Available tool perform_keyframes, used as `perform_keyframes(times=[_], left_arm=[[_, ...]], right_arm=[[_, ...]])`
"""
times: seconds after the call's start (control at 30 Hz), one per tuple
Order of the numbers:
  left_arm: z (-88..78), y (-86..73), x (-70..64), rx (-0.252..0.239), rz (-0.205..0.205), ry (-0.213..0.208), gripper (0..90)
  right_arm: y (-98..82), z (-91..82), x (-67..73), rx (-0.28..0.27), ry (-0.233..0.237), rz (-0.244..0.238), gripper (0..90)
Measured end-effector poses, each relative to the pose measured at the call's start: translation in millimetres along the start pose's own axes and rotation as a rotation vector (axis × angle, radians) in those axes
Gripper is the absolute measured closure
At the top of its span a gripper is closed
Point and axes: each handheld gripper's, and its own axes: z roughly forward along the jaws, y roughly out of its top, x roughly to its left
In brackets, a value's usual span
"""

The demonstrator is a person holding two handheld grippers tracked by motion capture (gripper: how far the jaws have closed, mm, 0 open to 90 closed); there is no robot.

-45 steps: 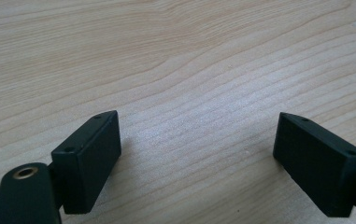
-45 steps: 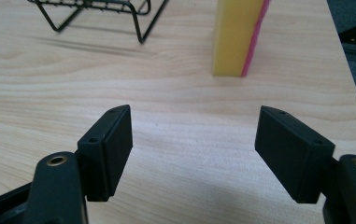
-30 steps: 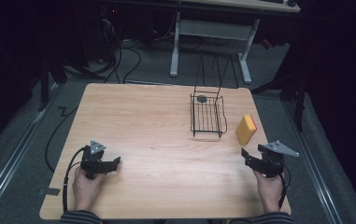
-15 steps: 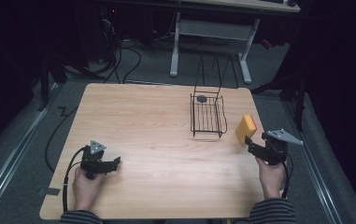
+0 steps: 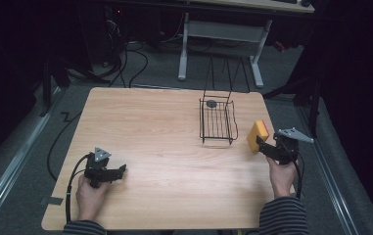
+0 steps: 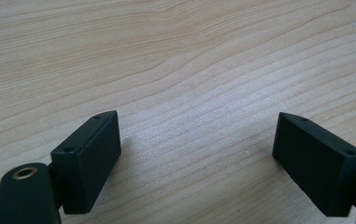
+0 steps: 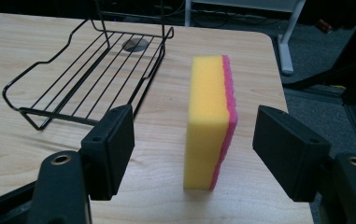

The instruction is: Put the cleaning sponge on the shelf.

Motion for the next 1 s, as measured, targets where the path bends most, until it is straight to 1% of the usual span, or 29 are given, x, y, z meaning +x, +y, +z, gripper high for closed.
perform_keyframes(times=[0.07,0.1,0.13,0.27,0.4,0.47,0.5,1.0], left_arm=[[0.0,0.0,0.0,0.0,0.0,0.0,15.8],[0.0,0.0,0.0,0.0,0.0,0.0,15.9],[0.0,0.0,0.0,0.0,0.0,0.0,15.9],[0.0,0.0,0.0,0.0,0.0,0.0,15.9],[0.0,0.0,0.1,0.0,0.0,0.0,15.9],[0.0,0.0,0.0,0.0,0.0,0.0,15.9],[0.0,0.0,0.0,0.0,0.0,0.0,15.9],[0.0,0.0,0.0,0.0,0.0,0.0,15.9]], right_arm=[[1.3,3.2,-0.6,-0.003,-0.002,0.005,30.5],[2.0,5.2,-0.6,0.004,-0.005,0.007,30.5],[3.2,9.7,-1.1,0.013,-0.014,-0.001,30.4],[4.4,15.0,-2.7,0.013,-0.021,0.001,30.4],[5.1,21.1,-4.8,0.016,-0.028,0.011,30.5],[4.8,25.7,-5.7,0.023,-0.032,0.025,30.8],[4.7,27.8,-6.7,0.025,-0.033,0.019,30.9],[-3.2,52.7,-11.4,0.088,-0.025,0.05,36.5]])
